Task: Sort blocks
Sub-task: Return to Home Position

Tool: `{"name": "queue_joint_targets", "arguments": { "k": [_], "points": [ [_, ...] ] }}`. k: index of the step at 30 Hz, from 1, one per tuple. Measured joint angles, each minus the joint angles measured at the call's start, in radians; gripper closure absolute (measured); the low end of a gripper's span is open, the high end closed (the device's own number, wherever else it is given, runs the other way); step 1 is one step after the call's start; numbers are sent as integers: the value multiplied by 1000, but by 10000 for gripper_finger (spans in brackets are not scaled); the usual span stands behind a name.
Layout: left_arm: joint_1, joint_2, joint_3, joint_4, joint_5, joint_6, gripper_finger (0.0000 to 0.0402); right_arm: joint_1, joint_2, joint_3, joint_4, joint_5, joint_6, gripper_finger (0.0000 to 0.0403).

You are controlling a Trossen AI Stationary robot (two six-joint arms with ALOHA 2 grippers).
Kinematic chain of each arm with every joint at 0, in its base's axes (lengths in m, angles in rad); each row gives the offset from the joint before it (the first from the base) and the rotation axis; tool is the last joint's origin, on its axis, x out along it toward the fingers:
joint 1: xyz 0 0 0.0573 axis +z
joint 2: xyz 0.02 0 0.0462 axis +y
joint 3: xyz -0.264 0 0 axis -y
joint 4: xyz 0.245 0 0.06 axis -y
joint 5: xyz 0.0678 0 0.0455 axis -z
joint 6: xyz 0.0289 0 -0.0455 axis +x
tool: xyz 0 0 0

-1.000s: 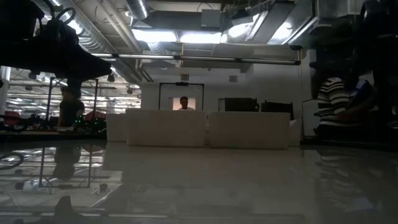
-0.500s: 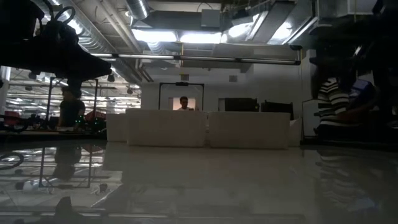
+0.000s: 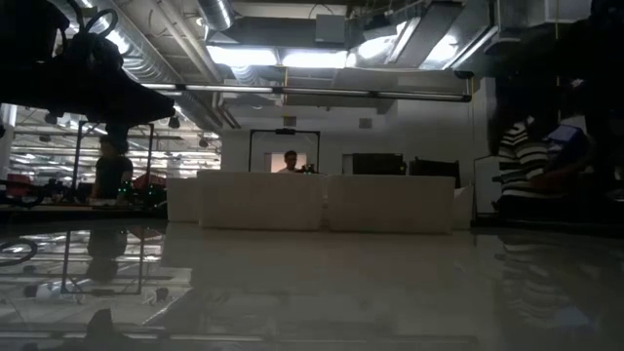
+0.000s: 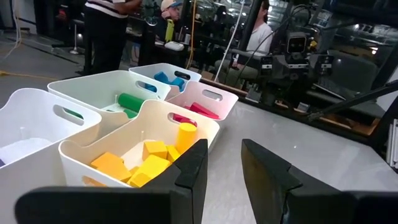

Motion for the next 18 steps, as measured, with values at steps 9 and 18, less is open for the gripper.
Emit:
{"name": "queue_joint_targets", "arguments": {
  "k": [9, 18],
  "points": [
    [0, 0, 0, 0, 0, 55, 315, 0, 0, -1, -5, 2, -173, 164],
    [0, 0, 0, 0, 0, 83, 315, 0, 0, -1, -7, 3, -181, 164]
  ]
}}
